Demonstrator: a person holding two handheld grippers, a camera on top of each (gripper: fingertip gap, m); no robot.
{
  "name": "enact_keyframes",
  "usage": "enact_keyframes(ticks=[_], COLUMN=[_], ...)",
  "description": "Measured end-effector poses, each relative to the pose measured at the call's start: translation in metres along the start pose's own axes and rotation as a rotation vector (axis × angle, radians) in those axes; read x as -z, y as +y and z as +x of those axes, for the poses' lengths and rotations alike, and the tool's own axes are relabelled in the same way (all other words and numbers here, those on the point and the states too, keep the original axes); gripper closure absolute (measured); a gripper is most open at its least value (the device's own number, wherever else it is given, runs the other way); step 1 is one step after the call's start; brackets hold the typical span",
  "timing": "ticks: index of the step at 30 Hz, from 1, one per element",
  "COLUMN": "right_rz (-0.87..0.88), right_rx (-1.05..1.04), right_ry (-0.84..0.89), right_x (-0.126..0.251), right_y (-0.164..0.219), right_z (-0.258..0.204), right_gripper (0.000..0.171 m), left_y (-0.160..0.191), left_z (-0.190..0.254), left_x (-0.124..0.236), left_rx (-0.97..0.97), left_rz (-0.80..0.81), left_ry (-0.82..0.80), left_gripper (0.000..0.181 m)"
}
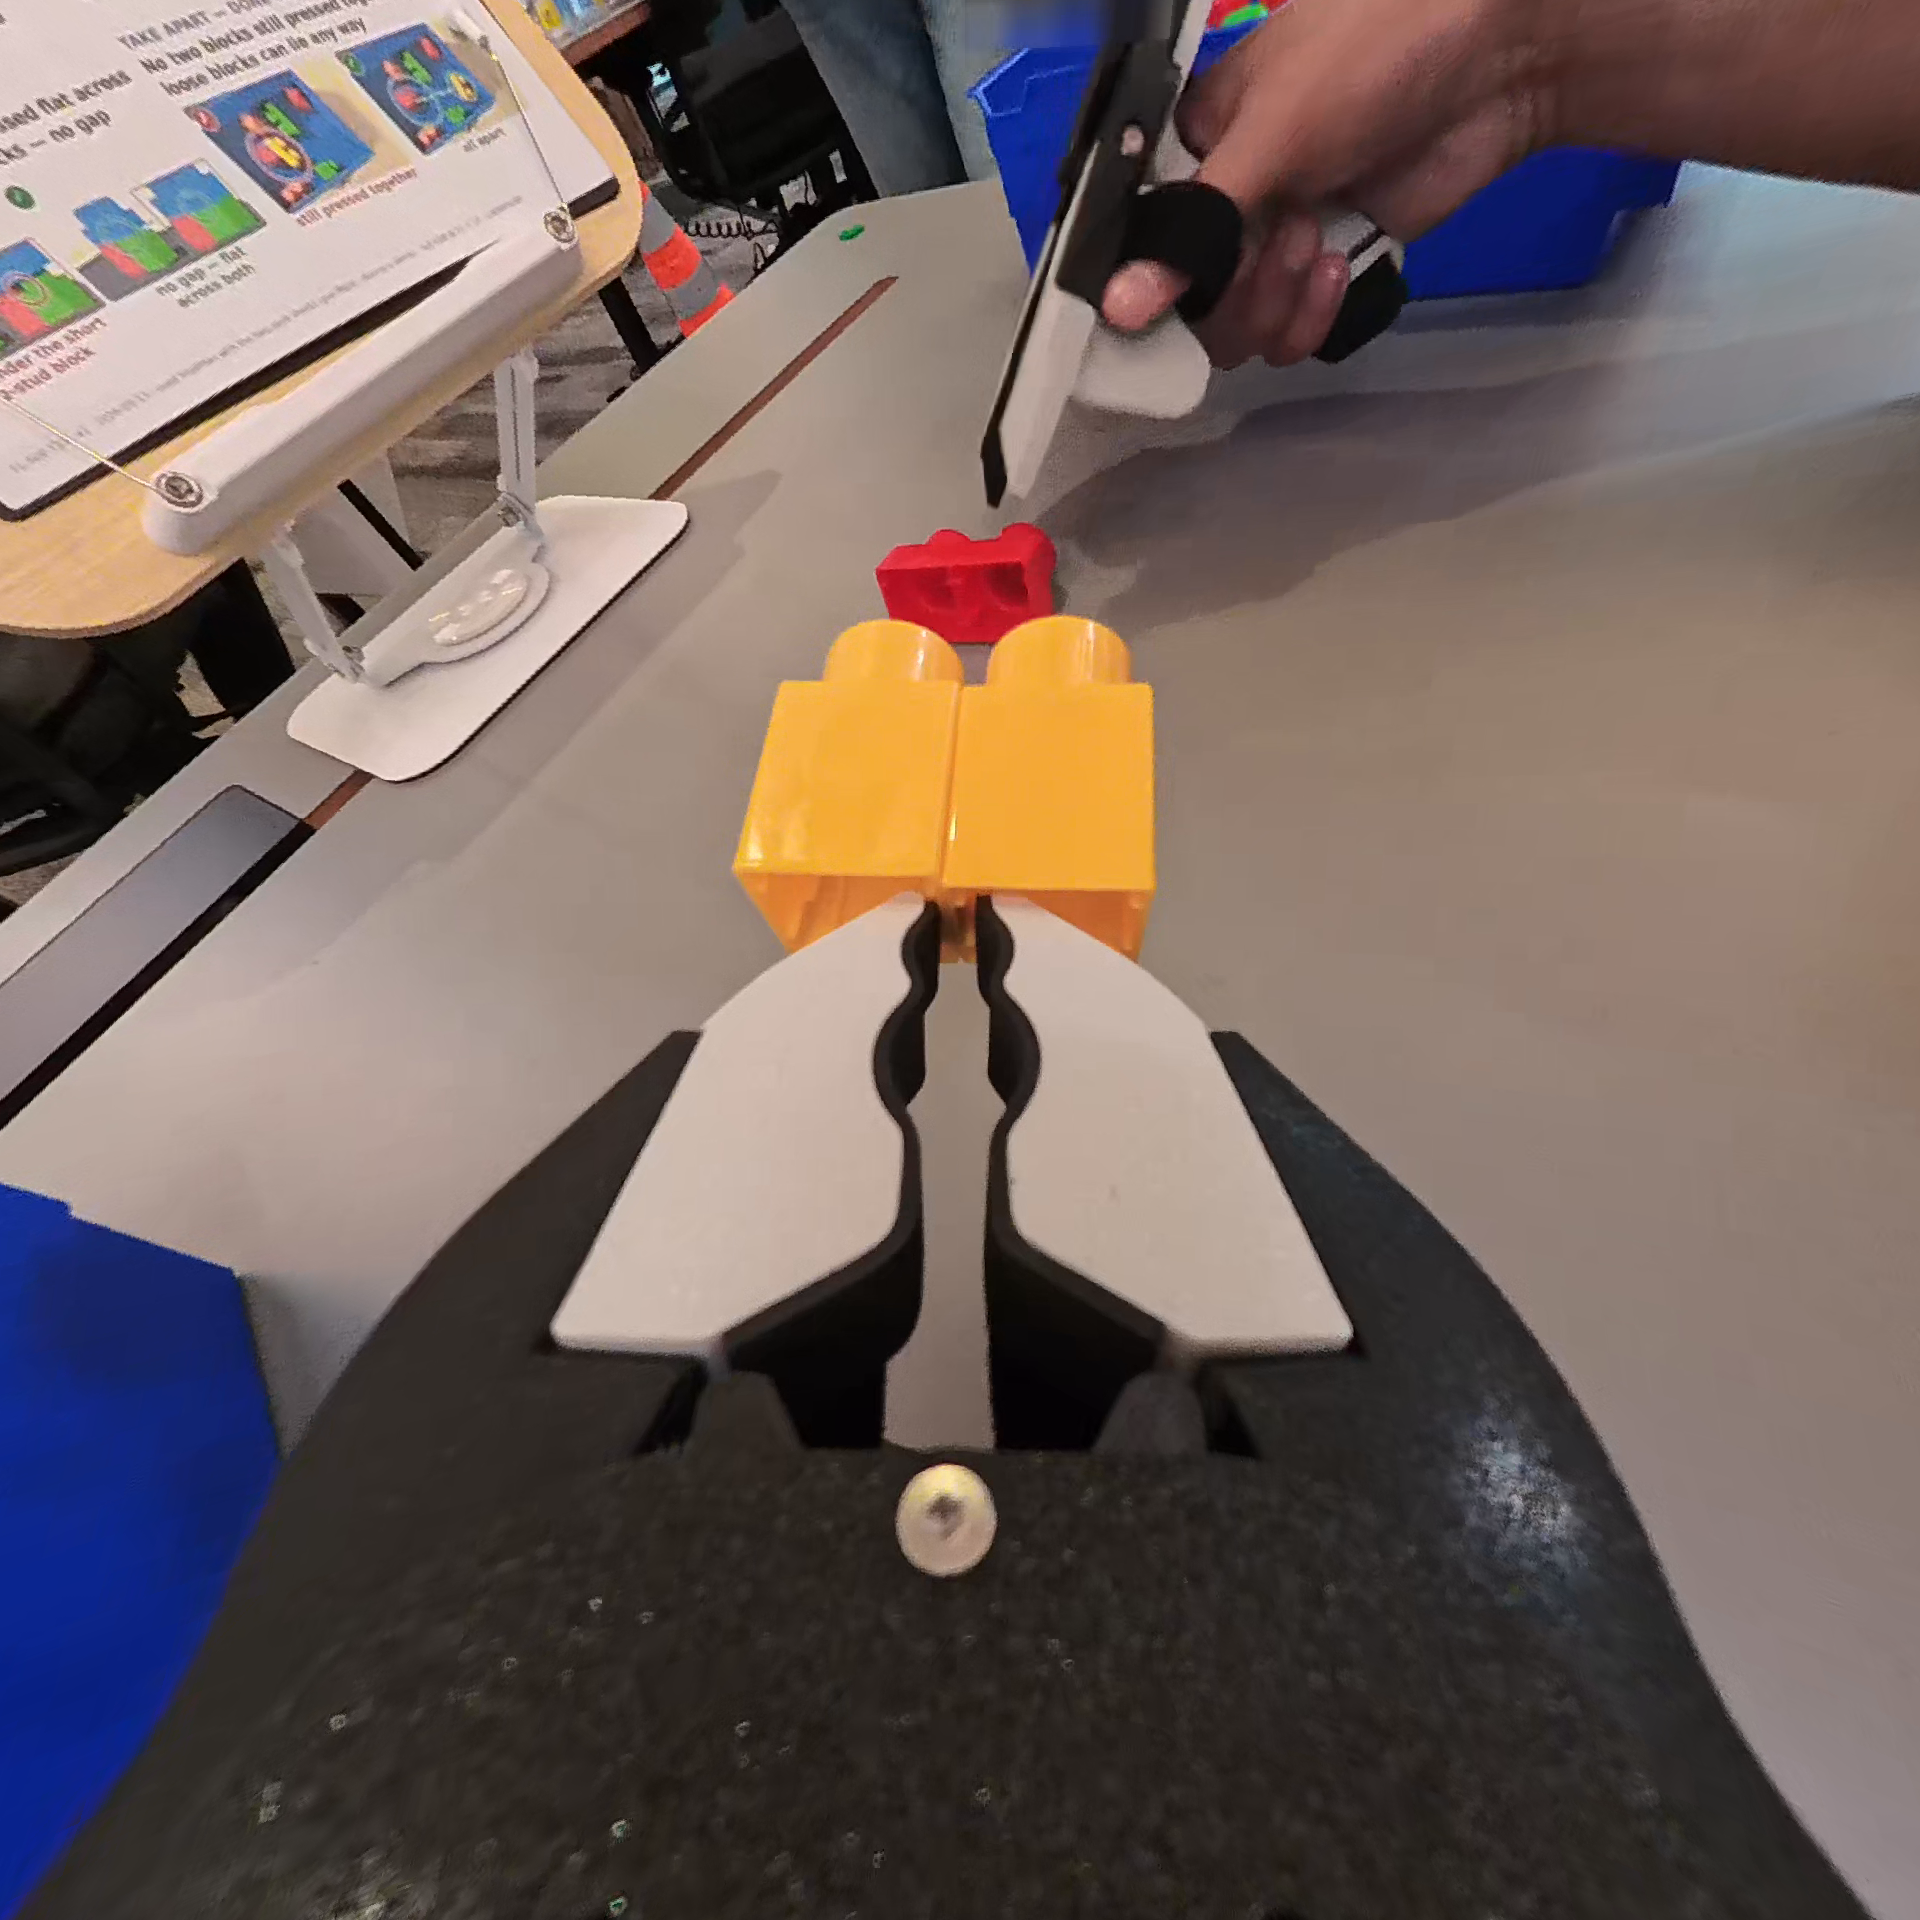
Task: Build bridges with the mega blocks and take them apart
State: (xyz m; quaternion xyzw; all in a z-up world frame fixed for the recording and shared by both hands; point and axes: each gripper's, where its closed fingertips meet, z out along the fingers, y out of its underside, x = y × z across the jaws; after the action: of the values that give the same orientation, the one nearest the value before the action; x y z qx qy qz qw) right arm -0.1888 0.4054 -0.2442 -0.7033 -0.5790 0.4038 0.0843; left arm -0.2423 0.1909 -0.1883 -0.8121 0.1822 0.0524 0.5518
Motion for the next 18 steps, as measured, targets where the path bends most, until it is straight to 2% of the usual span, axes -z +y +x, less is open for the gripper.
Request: enact_keyframes(ticks=[2,4,6,11,13,18], right_rz=[0.007,-0.003,-0.041,-0.111,-0.139,-0.218], right_rx=[-0.140,-0.170,-0.133,-0.063,0.009,0.226], right_ry=[-0.094,-0.098,-0.047,-0.053,-0.033,0.133], right_x=[-0.002,-0.006,-0.014,-0.033,-0.036,-0.040], right_y=[-0.002,-0.003,-0.002,-0.004,-0.004,-0.003], right_z=[0.001,0.005,0.008,-0.011,-0.019,-0.024], right_gripper=[0.106,0.106,0.109,0.122,0.134,0.136], left_y=[0.000,-0.001,-0.003,-0.007,-0.005,-0.002], left_z=[0.000,-0.001,-0.001,0.000,0.001,-0.002], left_x=[-0.003,-0.006,-0.008,-0.010,-0.010,-0.011], left_rx=[0.003,-0.007,-0.014,-0.009,-0.005,0.008], left_rz=[0.002,0.002,0.005,0.022,0.021,0.018], left_ry=[0.008,0.011,0.016,0.019,0.024,0.021], left_gripper=[0.175,0.175,0.175,0.175,0.175,0.175])
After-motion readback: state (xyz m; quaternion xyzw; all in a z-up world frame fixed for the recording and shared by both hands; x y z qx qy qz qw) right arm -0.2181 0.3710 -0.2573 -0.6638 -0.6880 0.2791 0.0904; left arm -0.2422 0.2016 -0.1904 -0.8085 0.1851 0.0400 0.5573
